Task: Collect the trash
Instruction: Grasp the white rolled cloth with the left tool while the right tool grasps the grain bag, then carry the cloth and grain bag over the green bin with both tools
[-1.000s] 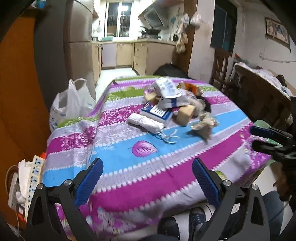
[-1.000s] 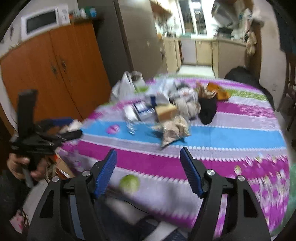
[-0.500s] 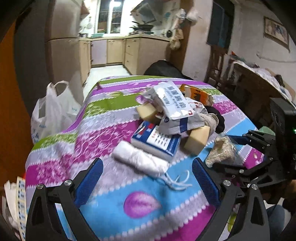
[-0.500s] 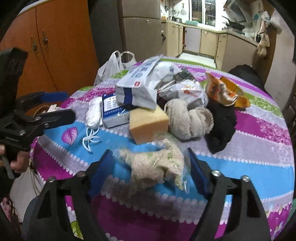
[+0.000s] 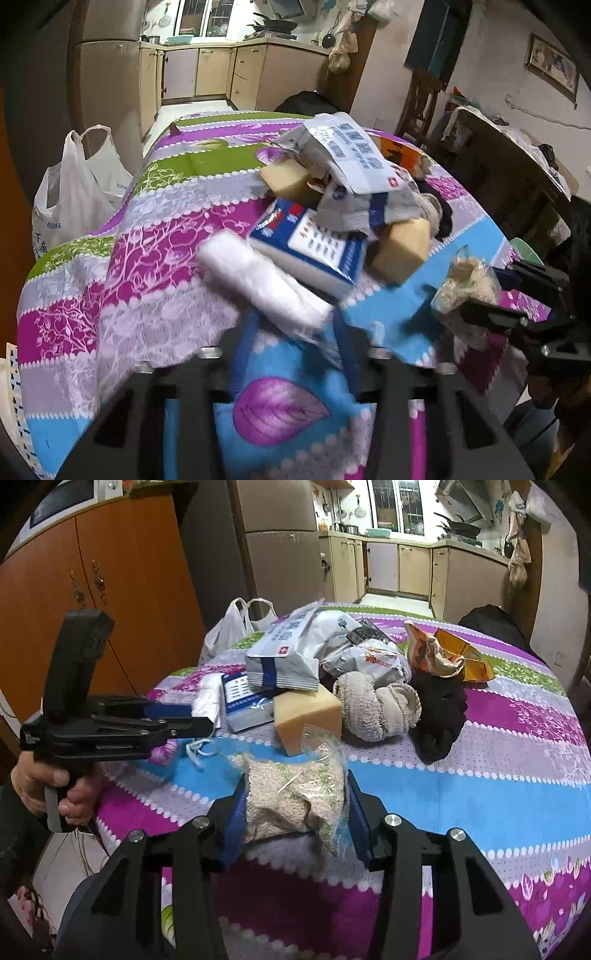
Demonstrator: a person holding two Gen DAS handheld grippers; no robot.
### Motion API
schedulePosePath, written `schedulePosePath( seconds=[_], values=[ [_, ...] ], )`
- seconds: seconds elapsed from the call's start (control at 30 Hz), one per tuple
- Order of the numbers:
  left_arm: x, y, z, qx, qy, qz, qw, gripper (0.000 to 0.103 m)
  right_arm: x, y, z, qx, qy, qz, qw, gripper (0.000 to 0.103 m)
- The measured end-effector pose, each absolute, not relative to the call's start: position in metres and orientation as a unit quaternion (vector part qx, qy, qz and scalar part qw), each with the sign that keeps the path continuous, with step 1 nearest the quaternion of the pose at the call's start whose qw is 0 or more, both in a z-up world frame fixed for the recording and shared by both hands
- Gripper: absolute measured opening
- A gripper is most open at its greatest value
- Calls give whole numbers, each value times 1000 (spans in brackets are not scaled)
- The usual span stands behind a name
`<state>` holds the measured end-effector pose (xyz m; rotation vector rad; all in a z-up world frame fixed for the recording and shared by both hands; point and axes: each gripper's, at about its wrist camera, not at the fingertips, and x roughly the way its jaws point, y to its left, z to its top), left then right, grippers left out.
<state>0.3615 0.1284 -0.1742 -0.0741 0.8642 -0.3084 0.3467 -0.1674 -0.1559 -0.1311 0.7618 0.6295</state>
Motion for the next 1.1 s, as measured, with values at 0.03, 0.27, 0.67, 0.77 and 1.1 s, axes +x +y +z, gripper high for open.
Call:
schedulePosePath(
  seconds=[0.03,0.27,0.67,0.77,1.1],
  values=[
    [358,128,-174,-36,415,-149,897,32,343,-168,-154,-61,362,301,880,45],
    [315,129,-150,-44,372,-138,917,27,317,-186,-136,-31,332,289,897,45],
    [256,102,-94,-19,294,-124,948,14,292,-218,-105,-16,288,256,923,45],
    [248,96,-85,-18,275,-112,955,10,286,-229,-102,-10,281,247,928,45],
    [230,43,-41,-4,227,-174,958,8,271,-272,-67,3,239,209,948,44]
  ],
)
